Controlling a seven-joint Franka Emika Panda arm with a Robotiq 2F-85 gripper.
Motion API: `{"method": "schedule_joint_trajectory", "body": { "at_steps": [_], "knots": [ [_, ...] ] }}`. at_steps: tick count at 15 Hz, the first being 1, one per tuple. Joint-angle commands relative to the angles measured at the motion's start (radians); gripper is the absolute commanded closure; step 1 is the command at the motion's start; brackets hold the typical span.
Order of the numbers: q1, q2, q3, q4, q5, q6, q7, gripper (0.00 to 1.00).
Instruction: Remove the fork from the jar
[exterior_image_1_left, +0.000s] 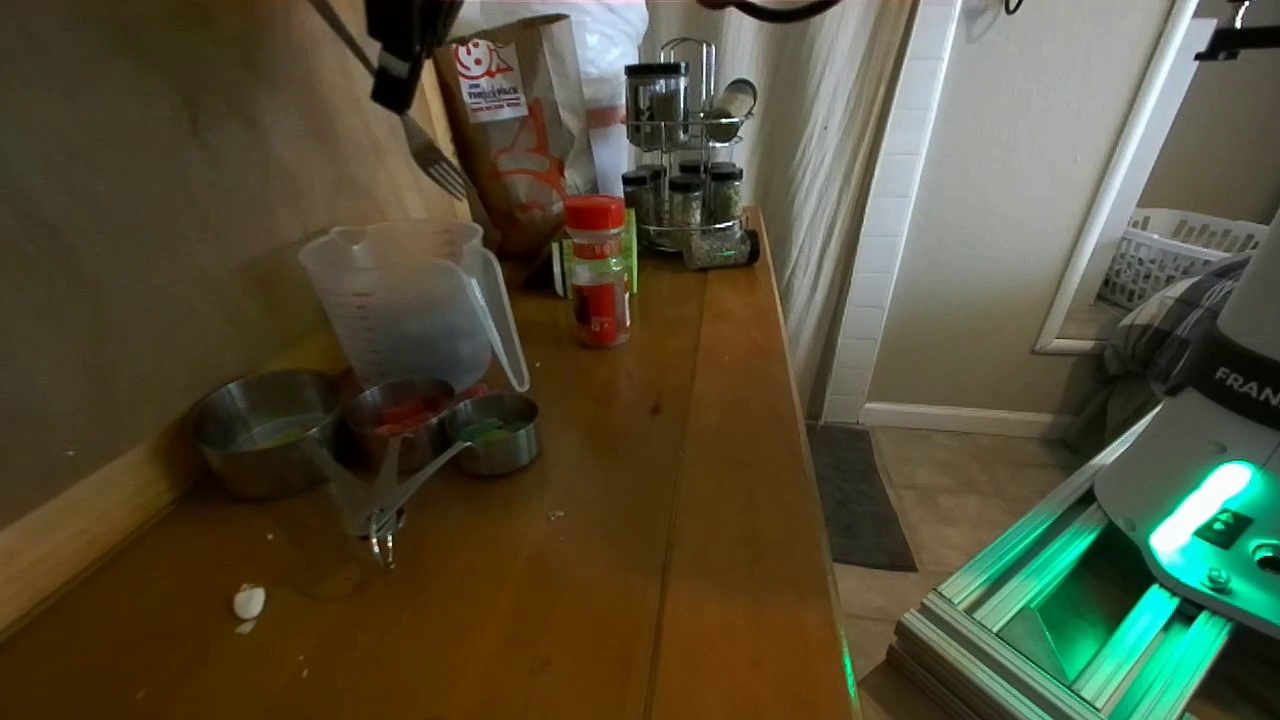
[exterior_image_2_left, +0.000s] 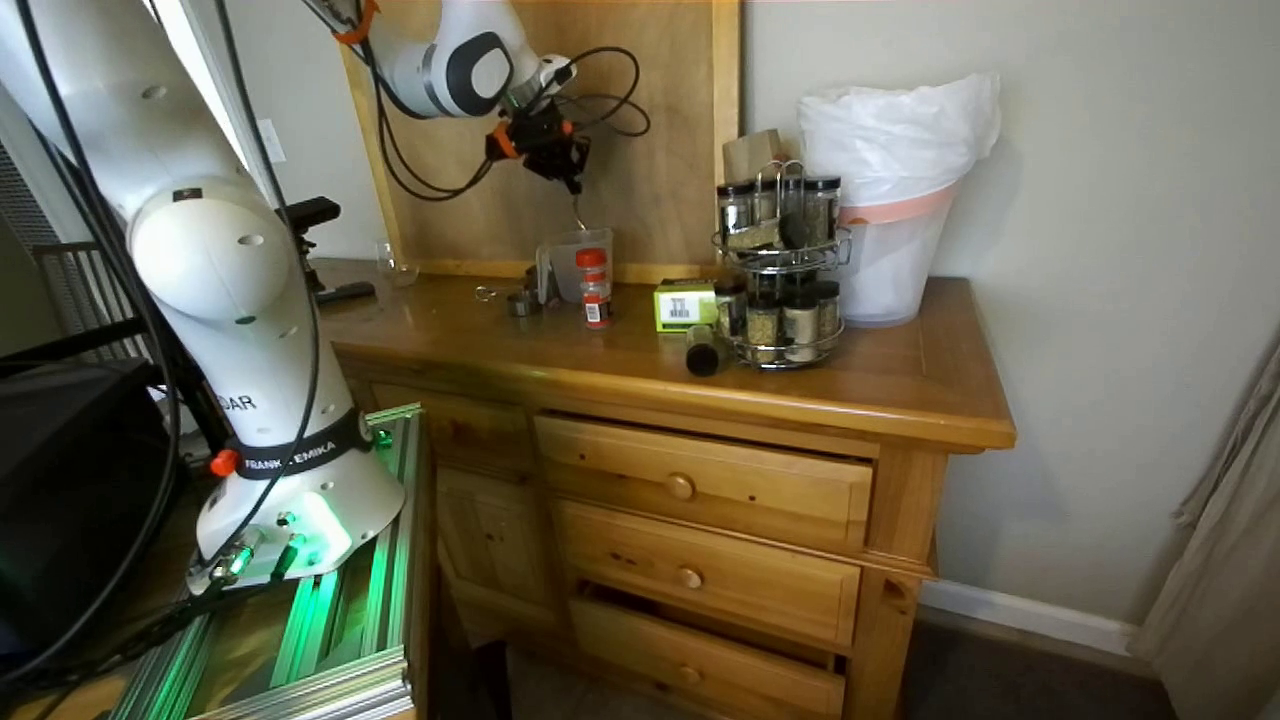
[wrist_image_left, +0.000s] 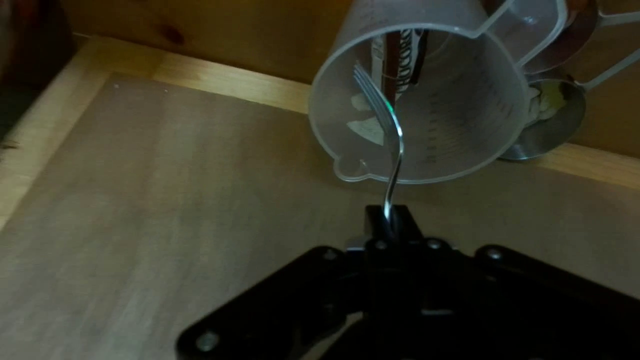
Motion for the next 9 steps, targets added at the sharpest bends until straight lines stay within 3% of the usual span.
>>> {"method": "schedule_joint_trajectory", "body": {
  "at_steps": [1, 7, 9],
  "knots": [
    [0.055, -0.221, -0.073, -0.182, -0.005, 0.069, 0.164, 0.99],
    [-0.137, -0.475, 0.031, -0.319, -0.212, 0.0, 0.523, 0.99],
    [-0.222, -0.499, 0.086, -0.278, -0.267, -0.095, 0.615, 0.99]
  ]
}}
